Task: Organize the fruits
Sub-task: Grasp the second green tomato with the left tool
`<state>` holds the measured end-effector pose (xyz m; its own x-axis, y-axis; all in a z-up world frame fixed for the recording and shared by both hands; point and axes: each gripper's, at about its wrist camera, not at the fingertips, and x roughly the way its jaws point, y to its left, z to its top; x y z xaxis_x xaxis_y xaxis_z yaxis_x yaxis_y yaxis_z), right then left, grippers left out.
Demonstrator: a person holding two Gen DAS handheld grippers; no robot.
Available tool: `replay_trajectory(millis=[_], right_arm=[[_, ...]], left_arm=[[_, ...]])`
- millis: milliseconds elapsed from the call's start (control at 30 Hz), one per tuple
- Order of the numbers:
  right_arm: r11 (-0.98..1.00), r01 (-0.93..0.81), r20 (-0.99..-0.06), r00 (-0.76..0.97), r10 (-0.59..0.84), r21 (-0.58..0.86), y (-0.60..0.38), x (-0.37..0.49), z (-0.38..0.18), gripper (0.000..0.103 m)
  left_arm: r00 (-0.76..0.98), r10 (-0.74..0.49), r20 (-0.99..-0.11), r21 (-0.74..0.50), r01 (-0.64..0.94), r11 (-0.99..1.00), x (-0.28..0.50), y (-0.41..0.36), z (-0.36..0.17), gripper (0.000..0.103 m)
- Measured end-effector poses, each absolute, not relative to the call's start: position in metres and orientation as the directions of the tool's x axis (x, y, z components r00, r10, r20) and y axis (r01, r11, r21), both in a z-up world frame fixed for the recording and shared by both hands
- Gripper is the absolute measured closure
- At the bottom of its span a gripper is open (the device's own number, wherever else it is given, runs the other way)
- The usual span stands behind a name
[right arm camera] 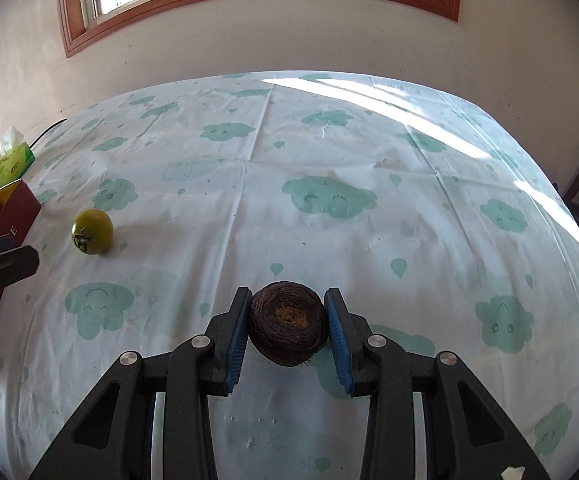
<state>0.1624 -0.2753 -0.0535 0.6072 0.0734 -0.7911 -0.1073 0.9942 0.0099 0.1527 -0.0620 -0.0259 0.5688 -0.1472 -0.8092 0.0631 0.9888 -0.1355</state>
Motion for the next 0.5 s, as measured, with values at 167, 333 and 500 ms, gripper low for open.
replay_trajectory(millis=[167, 333, 500], right_arm=[[0.995, -0.104, -0.787, 0.613, 0.068, 0.005, -0.273, 0.163, -0.059, 0.068], [0.994, -0.105, -0.789, 0.611, 0.064, 0.0, -0.271, 0.163, -0.06, 0.068], [0.994, -0.105, -0.79, 0.61, 0.061, -0.005, -0.271, 0.163, -0.06, 0.067]], left_arm=[[0.544, -0.181, -0.819, -0.156, 0.092, 0.983, 0.175, -0.078, -0.036, 0.034], [0.551, -0.16, -0.819, -0.131, 0.091, 0.987, 0.191, -0.088, -0.043, 0.036], [0.528, -0.157, -0.834, -0.126, 0.096, 0.987, 0.198, -0.091, -0.053, 0.058]])
